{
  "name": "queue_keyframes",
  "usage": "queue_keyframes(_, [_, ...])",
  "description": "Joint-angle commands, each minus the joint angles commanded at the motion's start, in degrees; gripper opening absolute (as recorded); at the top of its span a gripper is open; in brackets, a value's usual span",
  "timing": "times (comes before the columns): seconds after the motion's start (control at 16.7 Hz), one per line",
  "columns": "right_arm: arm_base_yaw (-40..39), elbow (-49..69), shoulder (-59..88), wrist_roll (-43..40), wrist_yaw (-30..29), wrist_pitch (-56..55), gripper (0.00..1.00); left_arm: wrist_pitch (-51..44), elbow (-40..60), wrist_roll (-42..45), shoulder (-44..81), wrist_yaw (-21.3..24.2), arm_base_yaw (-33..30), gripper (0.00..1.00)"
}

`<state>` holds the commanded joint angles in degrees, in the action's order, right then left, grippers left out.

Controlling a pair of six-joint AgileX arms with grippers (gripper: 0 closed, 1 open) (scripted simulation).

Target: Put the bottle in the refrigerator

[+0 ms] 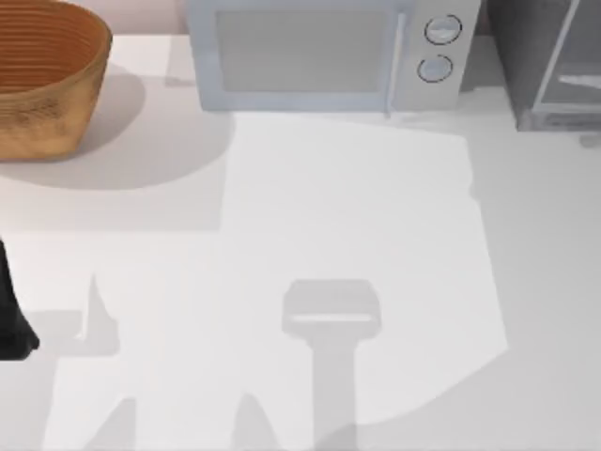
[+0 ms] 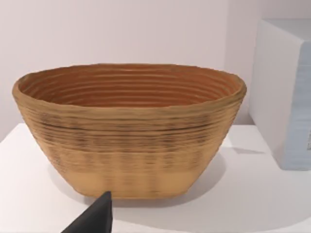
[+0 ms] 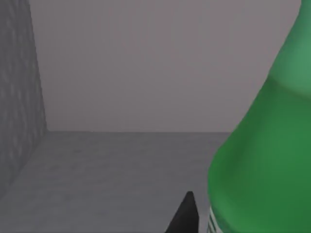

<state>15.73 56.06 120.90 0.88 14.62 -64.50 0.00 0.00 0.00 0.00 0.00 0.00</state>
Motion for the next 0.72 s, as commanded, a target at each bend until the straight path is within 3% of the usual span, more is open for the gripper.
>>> queue_keyframes(0.24, [-0.5,3.9,3.1,0.0,-0.5,2.4,0.01,0.0,0.0,0.0,0.0,0.0,0.0,1.0])
queue_keyframes(0.72, [-2.3,26.0,13.1,-0.1,-2.5,11.6,0.01,0.0,0.0,0.0,0.0,0.0,0.0,1.0])
